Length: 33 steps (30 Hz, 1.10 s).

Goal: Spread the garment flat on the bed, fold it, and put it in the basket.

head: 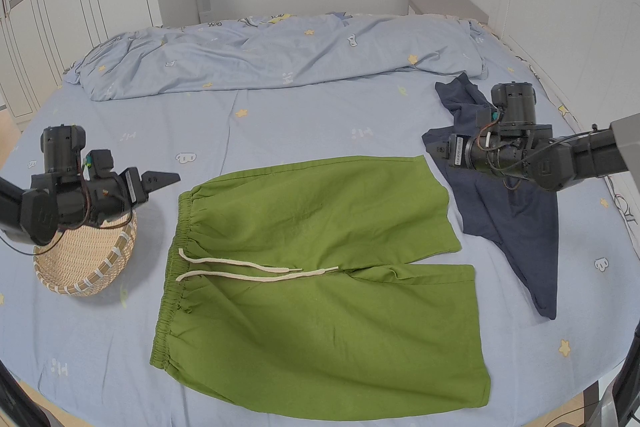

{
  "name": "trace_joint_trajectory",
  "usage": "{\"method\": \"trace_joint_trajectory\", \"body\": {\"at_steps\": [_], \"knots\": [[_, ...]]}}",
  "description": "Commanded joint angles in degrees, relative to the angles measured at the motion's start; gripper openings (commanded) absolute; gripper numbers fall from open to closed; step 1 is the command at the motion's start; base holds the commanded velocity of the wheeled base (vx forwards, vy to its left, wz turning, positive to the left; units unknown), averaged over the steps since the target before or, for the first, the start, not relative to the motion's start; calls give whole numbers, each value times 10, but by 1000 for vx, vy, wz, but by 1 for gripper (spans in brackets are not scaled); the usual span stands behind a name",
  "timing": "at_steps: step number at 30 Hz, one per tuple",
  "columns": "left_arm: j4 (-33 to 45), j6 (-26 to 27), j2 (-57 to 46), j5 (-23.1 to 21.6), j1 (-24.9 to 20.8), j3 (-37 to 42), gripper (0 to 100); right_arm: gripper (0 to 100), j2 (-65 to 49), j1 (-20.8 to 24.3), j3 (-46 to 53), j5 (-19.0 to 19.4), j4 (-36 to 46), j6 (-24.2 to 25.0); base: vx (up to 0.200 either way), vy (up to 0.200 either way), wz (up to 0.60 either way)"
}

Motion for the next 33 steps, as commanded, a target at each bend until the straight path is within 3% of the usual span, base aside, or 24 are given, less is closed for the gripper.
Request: {"method": "trace_joint_trajectory", "body": {"at_steps": [1, 3, 5, 14, 22, 33], "knots": [[1, -23, -137, -102, 27, 180, 100, 100, -208, -23, 201, 54, 59, 76, 0, 0, 0], [1, -24, -147, -124, 37, 205, 100, 100, -221, -29, 225, 66, 61, 78, 0, 0, 0], [1, -22, -180, -175, 63, 275, 100, 100, -249, -30, 296, 76, 59, 79, 0, 0, 0], [2, -5, -203, -189, 65, 418, 100, 100, -307, -30, 414, 76, 52, 82, 0, 0, 0], [5, 43, -136, -189, 47, 449, 100, 100, -344, -25, 425, 77, 53, 80, 0, 0, 0], [4, 122, -43, -184, 73, 451, 100, 100, -344, -23, 427, 77, 53, 79, 0, 0, 0]]}}
